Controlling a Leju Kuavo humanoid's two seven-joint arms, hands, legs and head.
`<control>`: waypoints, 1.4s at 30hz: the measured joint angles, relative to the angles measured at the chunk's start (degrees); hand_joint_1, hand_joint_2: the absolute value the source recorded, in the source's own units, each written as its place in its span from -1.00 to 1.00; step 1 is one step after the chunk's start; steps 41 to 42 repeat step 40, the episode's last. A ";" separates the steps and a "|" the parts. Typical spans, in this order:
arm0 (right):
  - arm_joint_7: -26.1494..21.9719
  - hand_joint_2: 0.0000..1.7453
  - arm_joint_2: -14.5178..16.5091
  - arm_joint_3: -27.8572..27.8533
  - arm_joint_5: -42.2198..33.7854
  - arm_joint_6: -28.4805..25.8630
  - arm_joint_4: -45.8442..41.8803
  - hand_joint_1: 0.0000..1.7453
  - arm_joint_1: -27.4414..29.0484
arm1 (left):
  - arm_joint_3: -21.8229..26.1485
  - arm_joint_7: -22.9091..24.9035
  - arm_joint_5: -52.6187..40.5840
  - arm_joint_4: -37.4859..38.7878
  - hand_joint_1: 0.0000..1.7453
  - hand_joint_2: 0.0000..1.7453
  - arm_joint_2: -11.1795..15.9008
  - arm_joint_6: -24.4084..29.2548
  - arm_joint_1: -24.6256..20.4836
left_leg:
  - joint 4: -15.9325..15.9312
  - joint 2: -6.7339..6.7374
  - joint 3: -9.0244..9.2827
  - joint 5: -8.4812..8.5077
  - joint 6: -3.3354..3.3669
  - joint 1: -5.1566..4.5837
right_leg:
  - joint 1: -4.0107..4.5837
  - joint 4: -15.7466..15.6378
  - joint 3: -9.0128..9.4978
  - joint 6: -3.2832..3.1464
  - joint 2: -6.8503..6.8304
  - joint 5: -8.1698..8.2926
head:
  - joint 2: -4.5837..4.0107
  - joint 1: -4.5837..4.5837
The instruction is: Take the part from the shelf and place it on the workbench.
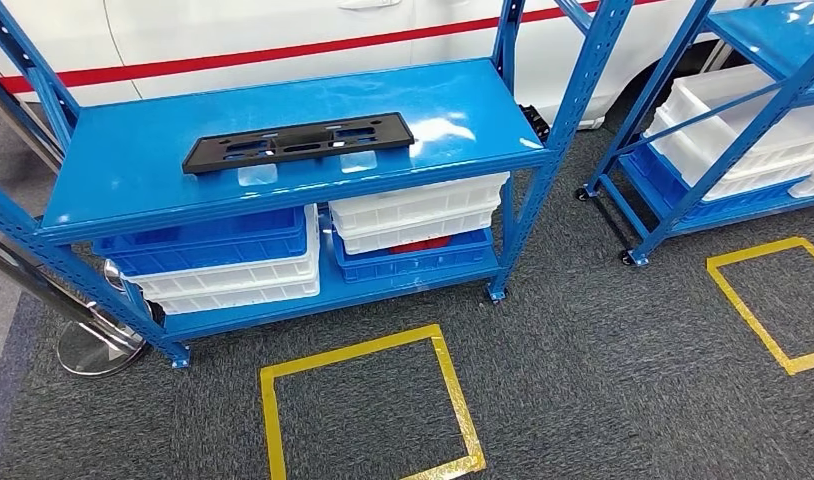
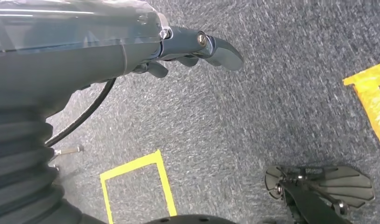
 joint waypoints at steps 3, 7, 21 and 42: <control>-0.14 1.00 0.01 -0.02 -0.15 0.18 0.00 -1.00 0.07 | -0.01 0.01 -0.27 0.00 -1.00 1.00 0.00 0.03 0.00 | 0.00 0.00 0.05 0.00 0.00 0.00 | 0.00 0.00 0.01 0.13 0.00 0.02 | 0.00 0.00; -0.45 1.00 0.01 -0.04 -0.40 0.57 0.00 -1.00 0.15 | -0.02 0.03 -0.49 0.00 -1.00 1.00 0.00 0.12 0.02 | -0.03 0.01 0.15 0.01 -0.01 0.01 | 0.03 0.03 0.05 0.15 0.00 0.01 | 0.00 0.00; -1.22 -1.00 0.08 0.83 -1.66 2.45 -1.16 -1.00 2.77 | -11.39 -1.13 13.50 -0.87 -1.00 -1.00 1.20 -2.80 2.48 | -0.19 0.00 0.33 -0.01 -0.04 0.03 | 0.05 0.06 0.17 0.15 -0.03 -0.15 | 0.00 -0.01; -3.14 1.00 0.73 6.36 -4.85 6.65 -5.75 -1.00 7.67 | -37.00 -2.79 43.36 -5.03 -1.00 -1.00 3.77 -9.04 7.84 | -0.21 0.00 0.39 -0.04 -0.09 0.03 | 0.05 0.06 0.21 0.15 -0.05 -0.19 | 0.00 0.00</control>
